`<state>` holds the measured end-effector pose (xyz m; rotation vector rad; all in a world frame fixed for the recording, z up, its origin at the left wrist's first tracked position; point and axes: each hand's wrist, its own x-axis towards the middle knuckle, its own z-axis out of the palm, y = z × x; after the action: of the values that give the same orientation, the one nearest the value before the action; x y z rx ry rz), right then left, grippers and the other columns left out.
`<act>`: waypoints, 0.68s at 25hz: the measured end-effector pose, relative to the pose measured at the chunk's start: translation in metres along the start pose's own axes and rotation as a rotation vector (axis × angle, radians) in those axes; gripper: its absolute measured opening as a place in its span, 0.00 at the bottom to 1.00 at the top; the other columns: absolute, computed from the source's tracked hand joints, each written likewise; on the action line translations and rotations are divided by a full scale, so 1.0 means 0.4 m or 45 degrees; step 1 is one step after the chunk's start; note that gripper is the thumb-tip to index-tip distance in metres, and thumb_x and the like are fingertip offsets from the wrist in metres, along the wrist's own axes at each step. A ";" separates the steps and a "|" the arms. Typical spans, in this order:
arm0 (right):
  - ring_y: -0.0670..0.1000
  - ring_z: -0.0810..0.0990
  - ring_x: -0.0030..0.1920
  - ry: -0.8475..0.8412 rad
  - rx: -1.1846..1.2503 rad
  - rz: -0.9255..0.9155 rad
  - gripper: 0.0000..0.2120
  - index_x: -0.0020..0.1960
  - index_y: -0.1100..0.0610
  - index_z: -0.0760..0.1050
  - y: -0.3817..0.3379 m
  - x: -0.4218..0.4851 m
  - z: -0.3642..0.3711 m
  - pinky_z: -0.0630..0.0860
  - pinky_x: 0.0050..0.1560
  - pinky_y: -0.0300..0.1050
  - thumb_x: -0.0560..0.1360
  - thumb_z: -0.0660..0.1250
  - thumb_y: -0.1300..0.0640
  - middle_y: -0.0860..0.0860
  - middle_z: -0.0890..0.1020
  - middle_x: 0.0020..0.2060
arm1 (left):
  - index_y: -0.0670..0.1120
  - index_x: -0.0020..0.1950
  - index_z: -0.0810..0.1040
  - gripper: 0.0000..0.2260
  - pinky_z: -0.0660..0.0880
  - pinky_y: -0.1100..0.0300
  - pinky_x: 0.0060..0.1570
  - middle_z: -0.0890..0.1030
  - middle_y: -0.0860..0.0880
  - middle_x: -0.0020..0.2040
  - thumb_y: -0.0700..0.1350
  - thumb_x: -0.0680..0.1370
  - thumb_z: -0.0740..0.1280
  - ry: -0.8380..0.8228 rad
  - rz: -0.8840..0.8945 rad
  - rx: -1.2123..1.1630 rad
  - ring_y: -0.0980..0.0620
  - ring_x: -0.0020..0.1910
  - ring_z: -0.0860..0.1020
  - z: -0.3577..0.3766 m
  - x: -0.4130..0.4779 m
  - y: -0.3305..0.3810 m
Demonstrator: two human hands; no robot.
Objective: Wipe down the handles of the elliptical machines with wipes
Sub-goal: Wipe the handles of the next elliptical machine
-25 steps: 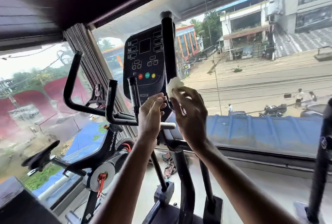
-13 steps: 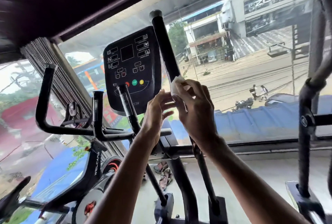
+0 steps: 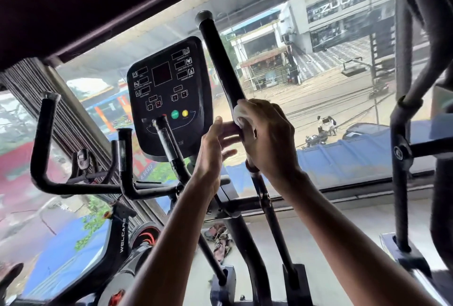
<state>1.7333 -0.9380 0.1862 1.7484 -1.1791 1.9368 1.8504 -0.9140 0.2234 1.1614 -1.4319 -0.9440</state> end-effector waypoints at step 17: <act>0.50 0.83 0.53 0.464 0.198 0.282 0.08 0.58 0.64 0.84 -0.006 -0.187 0.088 0.79 0.55 0.33 0.79 0.74 0.65 0.57 0.83 0.55 | 0.51 0.52 0.84 0.22 0.75 0.50 0.57 0.88 0.52 0.51 0.55 0.87 0.51 0.009 0.076 0.003 0.56 0.53 0.85 0.009 -0.004 -0.025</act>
<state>1.7766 -0.9384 0.1158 1.2917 -1.1513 2.4065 1.8484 -0.9148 0.2127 1.1164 -1.4543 -0.8958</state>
